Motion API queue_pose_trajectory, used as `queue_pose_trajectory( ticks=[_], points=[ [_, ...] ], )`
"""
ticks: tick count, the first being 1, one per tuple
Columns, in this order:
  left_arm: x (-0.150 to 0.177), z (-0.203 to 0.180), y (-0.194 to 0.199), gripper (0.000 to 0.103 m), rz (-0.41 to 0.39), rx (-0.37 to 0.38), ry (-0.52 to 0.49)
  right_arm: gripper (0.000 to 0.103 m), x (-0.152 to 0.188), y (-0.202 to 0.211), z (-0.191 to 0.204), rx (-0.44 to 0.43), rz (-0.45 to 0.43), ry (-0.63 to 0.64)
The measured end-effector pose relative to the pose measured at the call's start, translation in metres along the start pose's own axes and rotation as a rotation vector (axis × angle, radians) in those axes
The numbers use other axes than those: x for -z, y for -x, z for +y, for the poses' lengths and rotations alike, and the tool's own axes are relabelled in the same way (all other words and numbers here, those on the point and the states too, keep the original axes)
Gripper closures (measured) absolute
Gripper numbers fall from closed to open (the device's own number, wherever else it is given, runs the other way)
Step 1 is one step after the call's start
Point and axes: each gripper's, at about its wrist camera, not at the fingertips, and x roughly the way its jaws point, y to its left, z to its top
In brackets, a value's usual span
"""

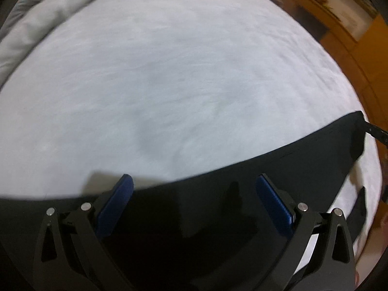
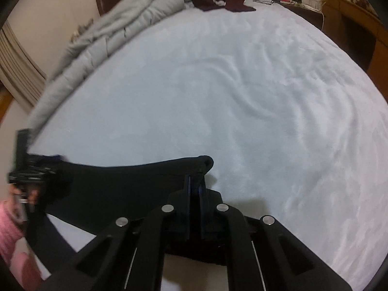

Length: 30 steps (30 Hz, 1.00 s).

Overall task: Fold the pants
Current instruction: 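Grasp the black pants waistband with both grippers and lift it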

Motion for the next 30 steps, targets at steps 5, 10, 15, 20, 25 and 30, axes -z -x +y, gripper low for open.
queue_pose_trajectory(
  ticks=[5, 10, 15, 20, 25, 30],
  points=[
    [-0.014, -0.007, -0.026, 0.003, 0.083, 0.093, -0.107, 0.098, -0.005, 0.005, 0.000, -0.023, -0.037, 0.017],
    [-0.021, -0.011, -0.038, 0.003, 0.117, 0.157, -0.159, 0.098, 0.002, 0.017, -0.005, -0.045, -0.063, 0.016],
    [-0.019, -0.012, -0.038, 0.004, 0.179, 0.211, -0.214, 0.098, 0.004, 0.016, -0.010, -0.059, -0.077, -0.010],
    [-0.002, -0.013, -0.028, 0.049, 0.197, 0.184, -0.283, 0.098, 0.006, 0.023, -0.012, -0.085, -0.109, -0.042],
    [0.007, -0.007, 0.000, 0.095, 0.152, 0.218, -0.222, 0.098, 0.013, 0.032, -0.010, -0.086, -0.136, -0.061],
    [0.044, -0.033, 0.077, 0.096, -0.061, 0.119, -0.223, 0.098, 0.026, 0.055, -0.005, -0.068, -0.206, -0.051]
  ],
)
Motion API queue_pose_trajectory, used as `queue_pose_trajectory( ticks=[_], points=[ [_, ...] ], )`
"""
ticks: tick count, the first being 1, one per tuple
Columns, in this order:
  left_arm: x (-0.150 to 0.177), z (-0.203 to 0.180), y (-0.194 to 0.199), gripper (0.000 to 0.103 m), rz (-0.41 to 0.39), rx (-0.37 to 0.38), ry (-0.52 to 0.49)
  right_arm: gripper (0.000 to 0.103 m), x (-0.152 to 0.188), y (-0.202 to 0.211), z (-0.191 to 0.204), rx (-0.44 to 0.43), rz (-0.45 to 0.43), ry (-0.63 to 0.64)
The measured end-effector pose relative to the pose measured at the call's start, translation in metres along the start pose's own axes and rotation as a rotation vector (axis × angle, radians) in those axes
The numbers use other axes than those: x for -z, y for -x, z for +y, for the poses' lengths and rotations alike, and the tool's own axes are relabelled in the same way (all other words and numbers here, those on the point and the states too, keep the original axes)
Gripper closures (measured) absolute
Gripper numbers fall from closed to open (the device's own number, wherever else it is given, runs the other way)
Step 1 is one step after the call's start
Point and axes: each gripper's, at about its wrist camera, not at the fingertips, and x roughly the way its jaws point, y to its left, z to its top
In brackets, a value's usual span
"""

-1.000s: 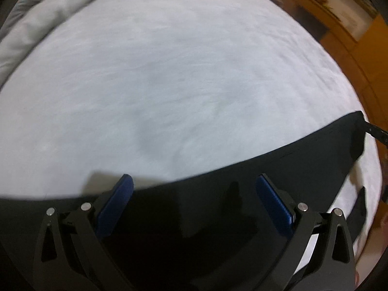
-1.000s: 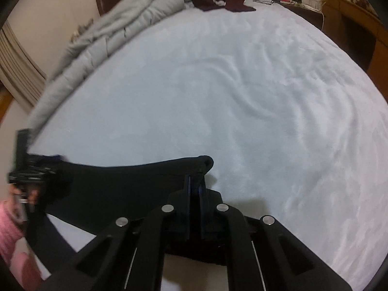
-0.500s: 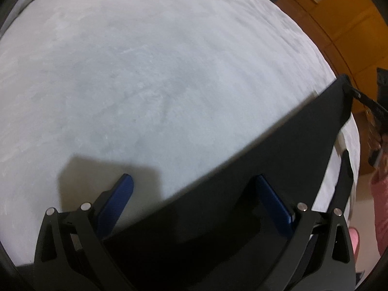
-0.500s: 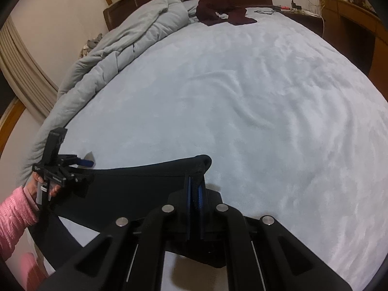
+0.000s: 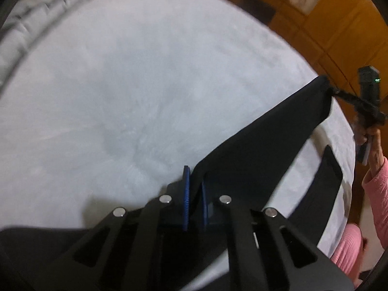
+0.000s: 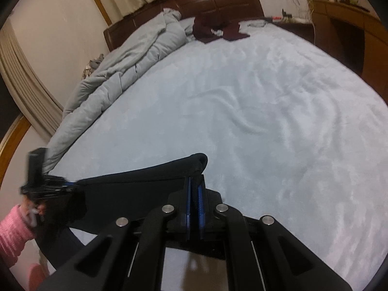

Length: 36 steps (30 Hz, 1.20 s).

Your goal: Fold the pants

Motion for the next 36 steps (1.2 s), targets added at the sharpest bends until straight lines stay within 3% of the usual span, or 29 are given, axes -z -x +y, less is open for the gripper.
queue_pose_trajectory(
  ticks=[6, 12, 16, 17, 22, 25, 27, 30, 32, 34, 36],
  points=[
    [0.071, -0.075, 0.050, 0.096, -0.059, -0.140, -0.131, 0.098, 0.033, 0.037, 0.011, 0.007, -0.065, 0.032],
    [0.132, -0.121, 0.045, 0.096, -0.016, -0.164, -0.160, 0.096, 0.093, 0.055, 0.015, 0.065, -0.009, 0.069],
    [0.172, -0.141, 0.026, 0.096, 0.031, -0.187, -0.180, 0.077, 0.125, 0.074, 0.007, 0.098, 0.035, 0.025],
    [0.181, -0.146, 0.019, 0.096, 0.039, -0.211, -0.201, 0.064, 0.130, 0.077, 0.006, 0.105, 0.041, 0.013],
    [0.200, -0.151, 0.003, 0.095, 0.011, -0.290, -0.238, 0.051, 0.148, 0.103, -0.002, 0.121, 0.116, -0.148],
    [0.198, -0.149, 0.003, 0.094, -0.004, -0.293, -0.207, 0.044, 0.156, 0.111, -0.009, 0.080, 0.149, -0.271],
    [0.198, -0.148, 0.003, 0.094, -0.009, -0.295, -0.192, 0.041, 0.167, 0.112, -0.016, -0.040, 0.176, -0.409],
    [0.200, -0.151, 0.002, 0.093, -0.014, -0.318, -0.200, 0.035, 0.179, 0.108, -0.016, -0.149, 0.192, -0.527],
    [0.201, -0.154, 0.001, 0.093, -0.016, -0.332, -0.207, 0.035, 0.185, 0.097, -0.013, -0.204, 0.210, -0.580],
    [0.202, -0.153, 0.001, 0.093, -0.018, -0.330, -0.203, 0.037, 0.187, 0.090, -0.012, -0.175, 0.218, -0.587],
    [0.198, -0.152, 0.001, 0.092, -0.014, -0.321, -0.193, 0.057, 0.187, 0.080, -0.011, -0.150, 0.220, -0.589]
  ],
)
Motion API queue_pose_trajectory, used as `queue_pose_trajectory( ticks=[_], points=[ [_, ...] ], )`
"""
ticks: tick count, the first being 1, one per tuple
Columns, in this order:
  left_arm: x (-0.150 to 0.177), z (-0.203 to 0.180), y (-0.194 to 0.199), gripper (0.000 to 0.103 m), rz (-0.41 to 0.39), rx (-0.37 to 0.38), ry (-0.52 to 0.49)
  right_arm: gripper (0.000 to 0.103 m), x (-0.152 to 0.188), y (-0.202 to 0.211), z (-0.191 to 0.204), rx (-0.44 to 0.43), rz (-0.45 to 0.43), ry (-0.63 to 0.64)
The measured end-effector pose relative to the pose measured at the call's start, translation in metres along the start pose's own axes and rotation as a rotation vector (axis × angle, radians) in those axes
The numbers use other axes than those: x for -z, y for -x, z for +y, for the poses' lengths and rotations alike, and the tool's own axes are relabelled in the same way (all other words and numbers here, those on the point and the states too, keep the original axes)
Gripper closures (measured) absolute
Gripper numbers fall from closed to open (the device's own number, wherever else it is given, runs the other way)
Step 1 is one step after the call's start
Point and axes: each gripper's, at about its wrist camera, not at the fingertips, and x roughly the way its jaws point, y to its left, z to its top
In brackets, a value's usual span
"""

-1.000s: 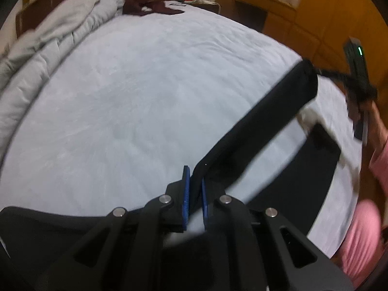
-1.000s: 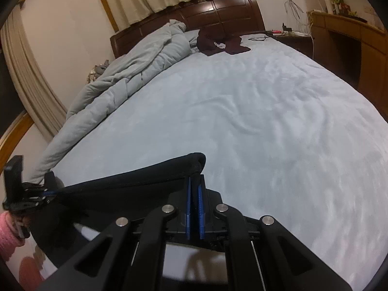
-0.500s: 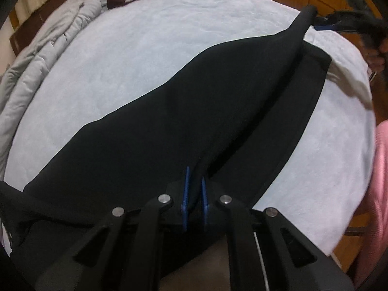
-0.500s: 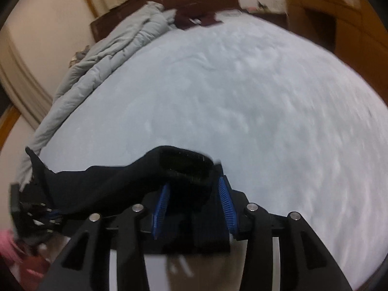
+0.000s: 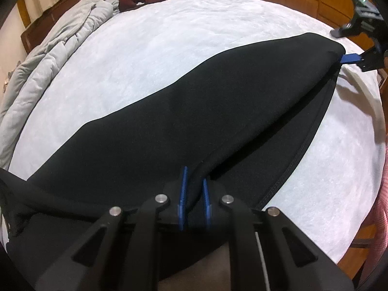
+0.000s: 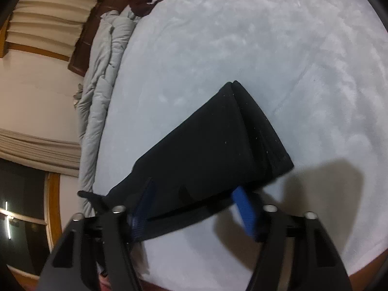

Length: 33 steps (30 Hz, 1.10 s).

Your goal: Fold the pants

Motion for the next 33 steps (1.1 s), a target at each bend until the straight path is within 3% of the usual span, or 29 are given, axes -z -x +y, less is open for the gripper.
queue_pose_trajectory(
  ticks=[2, 5, 9, 11, 13, 15, 16, 19, 21, 23, 25, 27, 30, 33],
  points=[
    [-0.002, 0.004, 0.001, 0.091, 0.009, 0.014, 0.014, 0.087, -0.003, -0.008, 0.000, 0.039, 0.000, 0.000],
    [-0.006, 0.011, 0.007, 0.092, 0.015, 0.047, 0.063, 0.096, -0.005, -0.007, 0.004, 0.098, -0.028, 0.023],
    [-0.005, 0.011, 0.010, 0.090, 0.021, 0.106, 0.145, 0.096, 0.003, -0.010, 0.014, 0.304, -0.071, 0.161],
    [-0.001, 0.005, 0.005, 0.090, 0.032, 0.092, 0.139, 0.095, 0.009, -0.028, 0.011, 0.404, -0.038, 0.222],
    [0.002, -0.001, 0.001, 0.090, 0.020, 0.065, 0.127, 0.092, 0.009, -0.031, 0.006, 0.405, -0.032, 0.185],
    [0.003, -0.001, 0.000, 0.089, 0.014, 0.058, 0.128, 0.073, 0.010, -0.021, 0.014, 0.434, -0.042, 0.181],
    [0.003, 0.000, 0.000, 0.089, 0.012, 0.059, 0.132, 0.059, 0.012, -0.010, 0.021, 0.484, -0.078, 0.175],
    [0.004, 0.003, -0.001, 0.089, 0.007, 0.073, 0.159, 0.056, 0.016, 0.018, 0.050, 0.645, -0.193, 0.204],
    [0.004, 0.004, 0.000, 0.089, 0.004, 0.078, 0.171, 0.056, 0.022, 0.033, 0.096, 0.602, -0.268, 0.323],
    [0.004, 0.005, -0.001, 0.089, 0.001, 0.083, 0.186, 0.056, 0.031, 0.027, 0.127, 0.487, -0.246, 0.380],
    [0.005, 0.006, 0.000, 0.089, -0.001, 0.089, 0.193, 0.056, 0.046, -0.010, 0.147, 0.322, -0.097, 0.395],
    [0.004, 0.009, 0.000, 0.089, -0.001, 0.102, 0.204, 0.061, 0.063, -0.057, 0.147, 0.253, 0.066, 0.375],
    [0.006, 0.016, 0.000, 0.089, 0.001, 0.130, 0.230, 0.065, 0.078, -0.103, 0.133, 0.277, 0.160, 0.315],
    [0.007, 0.019, -0.002, 0.088, -0.001, 0.146, 0.239, 0.067, 0.087, -0.130, 0.130, 0.337, 0.184, 0.317]
  ],
)
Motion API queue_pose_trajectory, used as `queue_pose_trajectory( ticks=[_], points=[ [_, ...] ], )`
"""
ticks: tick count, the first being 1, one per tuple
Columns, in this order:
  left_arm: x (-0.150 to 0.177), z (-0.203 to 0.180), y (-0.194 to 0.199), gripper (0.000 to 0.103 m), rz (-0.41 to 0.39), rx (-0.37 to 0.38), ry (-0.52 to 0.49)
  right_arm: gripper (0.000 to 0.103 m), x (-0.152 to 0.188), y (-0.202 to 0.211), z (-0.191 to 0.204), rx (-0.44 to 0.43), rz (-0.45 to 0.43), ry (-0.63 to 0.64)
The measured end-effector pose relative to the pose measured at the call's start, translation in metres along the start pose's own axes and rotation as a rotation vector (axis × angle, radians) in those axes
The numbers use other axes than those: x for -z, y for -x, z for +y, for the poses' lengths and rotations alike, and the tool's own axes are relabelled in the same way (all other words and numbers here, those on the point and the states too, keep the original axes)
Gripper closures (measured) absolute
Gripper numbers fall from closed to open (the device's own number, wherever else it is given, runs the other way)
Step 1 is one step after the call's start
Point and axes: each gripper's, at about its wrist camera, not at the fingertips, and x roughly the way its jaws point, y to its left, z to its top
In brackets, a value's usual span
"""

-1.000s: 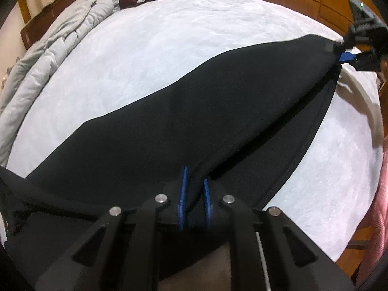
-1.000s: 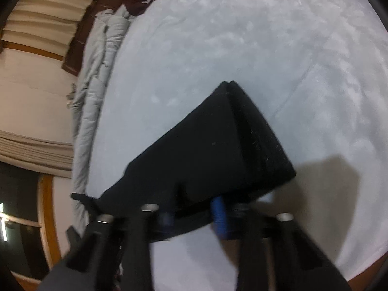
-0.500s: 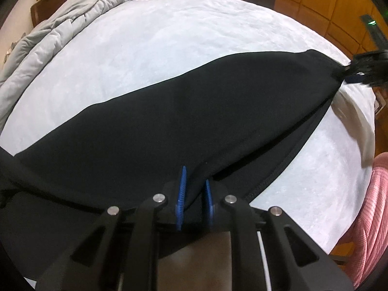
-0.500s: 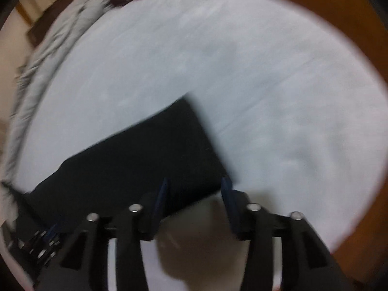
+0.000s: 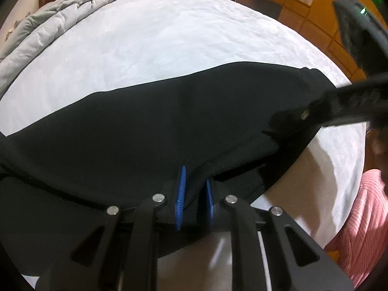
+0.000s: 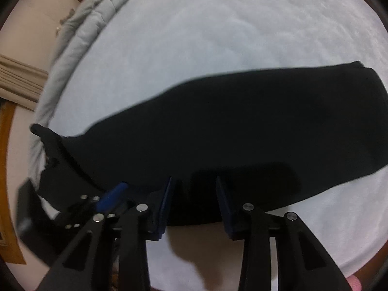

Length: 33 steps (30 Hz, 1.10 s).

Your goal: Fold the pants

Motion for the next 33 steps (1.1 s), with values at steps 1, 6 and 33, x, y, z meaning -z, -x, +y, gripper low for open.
queue_pose_trajectory(
  ticks=[1, 6, 33],
  points=[
    [0.000, 0.000, -0.001, 0.088, 0.001, 0.000, -0.003, 0.069, 0.001, -0.003, 0.002, 0.021, 0.005, 0.002],
    [-0.005, 0.001, 0.002, 0.085, 0.033, 0.015, -0.002, 0.069, 0.000, -0.017, 0.003, 0.063, 0.021, 0.010],
    [-0.075, 0.229, 0.023, 0.035, 0.416, -0.267, 0.726, 0.070, 0.015, -0.015, -0.015, -0.030, -0.032, -0.010]
  ],
)
